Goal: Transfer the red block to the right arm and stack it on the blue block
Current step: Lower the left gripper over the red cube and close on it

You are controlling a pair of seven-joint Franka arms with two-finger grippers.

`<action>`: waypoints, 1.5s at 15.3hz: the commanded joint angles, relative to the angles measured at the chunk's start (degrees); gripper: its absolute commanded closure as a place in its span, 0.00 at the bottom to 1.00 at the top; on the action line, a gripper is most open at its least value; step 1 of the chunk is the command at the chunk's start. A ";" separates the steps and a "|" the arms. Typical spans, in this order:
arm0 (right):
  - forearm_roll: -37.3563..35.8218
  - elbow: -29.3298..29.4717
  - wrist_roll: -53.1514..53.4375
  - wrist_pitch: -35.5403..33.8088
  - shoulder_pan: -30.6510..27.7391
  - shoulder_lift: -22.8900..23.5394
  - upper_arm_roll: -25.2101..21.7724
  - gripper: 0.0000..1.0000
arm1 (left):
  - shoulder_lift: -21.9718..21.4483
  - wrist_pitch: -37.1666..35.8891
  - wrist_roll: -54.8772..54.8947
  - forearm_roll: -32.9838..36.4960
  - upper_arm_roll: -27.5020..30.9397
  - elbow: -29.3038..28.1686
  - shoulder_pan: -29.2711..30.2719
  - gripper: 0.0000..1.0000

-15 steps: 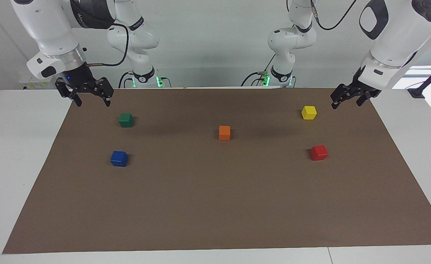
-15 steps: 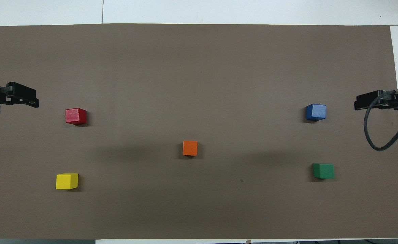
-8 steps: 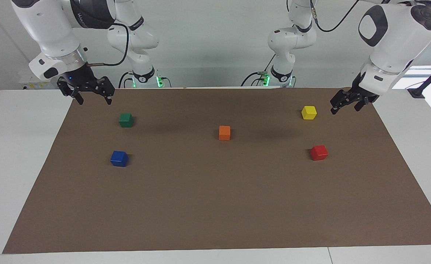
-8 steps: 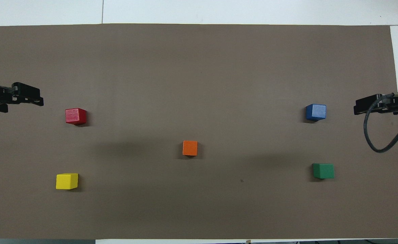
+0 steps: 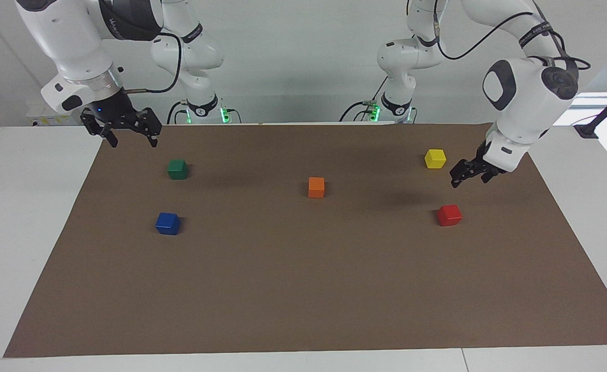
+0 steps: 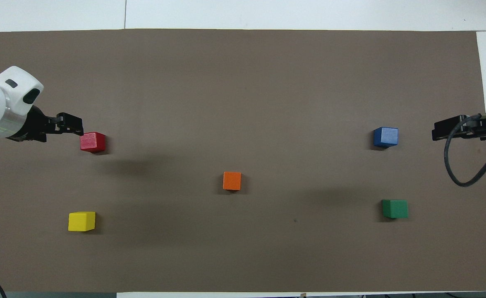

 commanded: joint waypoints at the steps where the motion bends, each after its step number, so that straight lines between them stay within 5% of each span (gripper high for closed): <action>1: 0.32 -0.62 -0.57 -0.51 -0.79 -0.85 0.39 0.00 | 3.23 4.68 0.11 2.38 0.62 -1.09 -1.74 0.00; 11: 0.41 -1.06 -0.39 -0.25 -0.70 -0.85 0.48 0.00 | 8.33 16.82 5.38 2.38 2.81 -7.68 -1.66 0.00; 19: 0.41 -2.82 -0.30 -0.07 -0.26 -1.73 0.48 0.00 | 10.80 18.32 5.30 2.38 2.81 -7.68 -1.83 0.00; 20: 0.50 -2.82 -0.30 -0.07 -0.18 -1.73 0.48 0.00 | 10.71 17.97 4.86 2.38 2.81 -7.68 -1.83 0.13; 22: 0.50 -2.82 -0.30 -0.07 -0.09 -1.73 0.57 0.00 | 10.19 14.22 3.20 2.38 2.81 -7.42 -1.48 0.82; 23: 0.50 -2.82 -0.30 -0.07 -0.09 -1.73 0.57 0.00 | 9.93 12.28 3.27 2.38 2.73 -7.07 -0.96 1.00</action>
